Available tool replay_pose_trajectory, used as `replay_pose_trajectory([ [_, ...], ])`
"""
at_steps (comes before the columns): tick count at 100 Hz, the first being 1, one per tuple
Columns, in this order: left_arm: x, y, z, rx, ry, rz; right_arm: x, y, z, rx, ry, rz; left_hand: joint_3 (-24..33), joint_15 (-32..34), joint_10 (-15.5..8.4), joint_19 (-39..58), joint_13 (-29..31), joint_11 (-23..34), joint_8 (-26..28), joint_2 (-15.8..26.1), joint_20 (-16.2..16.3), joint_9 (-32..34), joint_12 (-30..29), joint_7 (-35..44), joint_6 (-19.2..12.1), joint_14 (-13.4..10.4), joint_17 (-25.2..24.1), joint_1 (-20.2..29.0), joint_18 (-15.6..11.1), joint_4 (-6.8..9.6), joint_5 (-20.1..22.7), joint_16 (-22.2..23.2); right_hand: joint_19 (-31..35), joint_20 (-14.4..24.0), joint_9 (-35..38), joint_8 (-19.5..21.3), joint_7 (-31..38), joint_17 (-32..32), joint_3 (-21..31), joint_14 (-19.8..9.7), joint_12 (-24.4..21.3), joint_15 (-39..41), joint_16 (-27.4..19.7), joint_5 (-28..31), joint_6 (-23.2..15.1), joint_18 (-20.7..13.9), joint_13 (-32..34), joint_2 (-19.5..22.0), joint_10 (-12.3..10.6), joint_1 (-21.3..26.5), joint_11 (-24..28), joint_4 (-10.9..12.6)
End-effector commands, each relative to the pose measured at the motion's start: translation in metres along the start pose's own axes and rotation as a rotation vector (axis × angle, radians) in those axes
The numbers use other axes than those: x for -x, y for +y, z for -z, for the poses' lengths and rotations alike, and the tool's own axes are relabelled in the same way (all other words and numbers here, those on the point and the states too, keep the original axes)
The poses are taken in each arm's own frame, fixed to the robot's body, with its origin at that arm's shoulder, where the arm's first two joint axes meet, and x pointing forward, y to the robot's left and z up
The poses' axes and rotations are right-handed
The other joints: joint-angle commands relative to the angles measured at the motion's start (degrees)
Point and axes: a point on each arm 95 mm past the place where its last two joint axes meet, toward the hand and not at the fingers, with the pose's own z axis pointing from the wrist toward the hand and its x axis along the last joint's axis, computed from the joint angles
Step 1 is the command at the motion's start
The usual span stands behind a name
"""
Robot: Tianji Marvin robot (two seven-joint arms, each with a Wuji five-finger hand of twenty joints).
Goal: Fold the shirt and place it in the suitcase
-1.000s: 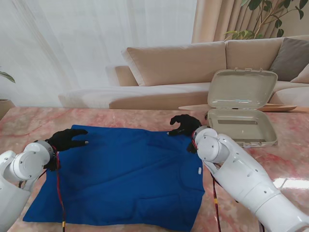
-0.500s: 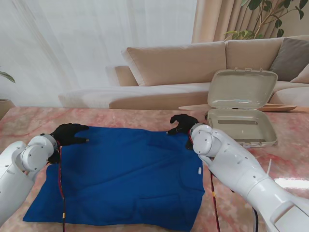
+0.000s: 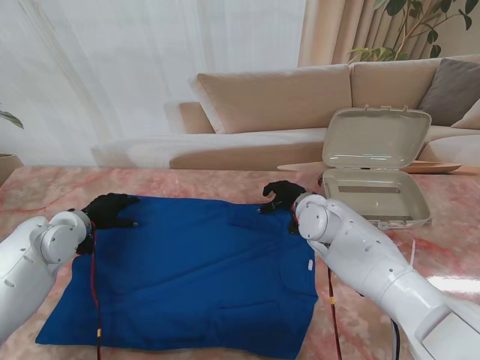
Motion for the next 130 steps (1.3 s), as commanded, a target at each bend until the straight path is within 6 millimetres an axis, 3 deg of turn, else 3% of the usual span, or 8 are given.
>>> replay_pose_trajectory([
  [1, 0.002, 0.000, -0.001, 0.005, -0.003, -0.013, 0.002, -0.005, -0.001, -0.026, -0.011, -0.001, -1.8, -1.9, -0.7, -2.3, -2.0, -1.7, -0.9, 0.8, -1.7, -2.0, -0.4, -0.9, -1.5, -1.8, 0.2, -1.2, -1.7, 0.02, -1.8, -1.2, -1.1, 1.6, -0.5, -0.3, -0.2, 0.2, 1.1, -0.4, -0.9, 0.2, -0.5, -0.4, 0.5, -0.6, 0.3, -2.2, -0.2, -1.3, 1.0, -2.3],
  [30, 0.002, 0.004, -0.009, 0.054, 0.015, -0.055, 0.005, -0.010, -0.004, -0.050, -0.017, 0.018, -1.9, -1.6, -0.3, -1.5, -2.2, -3.8, -0.9, -0.3, -2.1, -3.3, -0.1, -1.2, -2.1, -0.2, 0.3, -1.6, 0.0, -0.03, -2.4, -1.7, 0.5, 2.5, 0.1, -0.3, 0.0, 1.9, 1.7, 0.3, -0.1, 2.3, 0.2, 1.3, 1.8, -0.2, 2.0, -2.7, 0.5, -1.2, 2.2, -2.6],
  [47, 0.003, 0.008, -0.013, 0.084, 0.024, -0.067, 0.007, -0.013, -0.005, -0.064, -0.017, 0.028, -1.7, 0.9, 0.3, 3.7, -1.8, -2.3, 0.7, -1.5, 7.5, -2.5, 3.4, -1.0, -2.2, 1.0, -1.2, -1.3, 1.4, -0.06, -2.8, 7.4, 6.7, 3.0, 0.6, 0.4, 0.1, 2.9, 1.7, 1.2, 0.9, 5.4, 1.5, 2.1, 2.2, 1.2, 4.8, -2.9, 1.0, -0.9, 3.3, -2.6],
  [53, 0.004, 0.010, -0.013, 0.095, 0.030, -0.073, 0.007, -0.014, -0.005, -0.067, -0.019, 0.031, -1.6, 2.9, 0.8, 7.3, -1.6, 0.1, 1.5, -1.8, 15.7, -1.6, 4.5, -0.3, -2.1, 1.6, -2.1, -1.4, 2.3, -0.10, -2.4, 14.0, 10.1, 3.0, 0.7, 0.7, 0.1, 3.4, 2.0, 1.5, 1.5, 6.8, 2.3, 2.5, 2.3, 1.8, 5.8, -3.3, 1.3, -0.6, 4.0, -2.6],
  [72, 0.006, 0.016, -0.012, 0.120, 0.025, -0.075, 0.011, -0.017, -0.008, -0.083, -0.018, 0.063, -1.5, 12.5, 2.4, 24.5, 5.2, 8.5, 2.6, -3.2, 26.9, 1.6, 7.3, 1.4, -0.8, 4.6, -1.7, -0.3, 5.6, -0.14, -1.4, 19.6, 18.0, 1.7, 1.5, 1.6, 0.6, 5.3, 2.7, 2.1, 3.5, 11.6, 4.9, 3.7, 2.5, 3.0, 9.1, -3.9, 2.2, -0.4, 6.2, -2.6],
  [84, 0.008, 0.022, -0.011, 0.119, 0.016, -0.060, 0.013, -0.019, -0.010, -0.092, -0.020, 0.075, -1.4, 18.3, 3.1, 40.6, 10.9, 12.0, 2.8, -4.0, 28.9, 4.7, 8.3, 3.4, 1.1, 5.2, -0.9, 0.6, 7.3, -0.12, -0.3, 22.7, 24.5, 1.5, 2.3, 2.0, 1.0, 7.3, 4.0, 2.4, 5.2, 18.9, 8.7, 4.8, 2.5, 3.5, 11.1, -5.3, 2.7, 0.0, 8.2, -2.8],
  [103, 0.010, 0.028, -0.010, 0.108, 0.006, -0.045, 0.014, -0.022, -0.012, -0.103, -0.012, 0.115, -1.1, 25.7, 3.4, 53.7, 18.9, 16.9, 3.4, -5.6, 31.4, 10.6, 11.9, 7.4, 5.7, 4.5, 3.5, 2.6, 9.0, -0.10, 0.4, 27.4, 31.3, 1.9, 6.6, 3.2, 3.8, 10.9, 7.1, 2.5, 8.8, 28.7, 13.7, 8.0, 1.5, 4.1, 14.4, -8.6, 2.4, 0.5, 12.5, -3.5],
  [130, 0.010, 0.033, -0.009, 0.082, -0.007, -0.033, 0.011, -0.022, -0.013, -0.096, -0.013, 0.140, -0.5, 37.7, 1.2, 68.9, 27.7, 26.3, 5.9, -7.7, 40.8, 15.5, 21.2, 15.9, 9.3, 4.2, 11.5, 5.3, 10.3, 0.16, 2.7, 40.0, 37.6, 3.3, 12.4, 5.5, 9.7, 14.8, 10.7, 1.9, 14.3, 37.3, 19.3, 11.2, 0.2, 5.7, 20.2, -11.5, 1.9, 2.4, 17.7, -3.9],
])
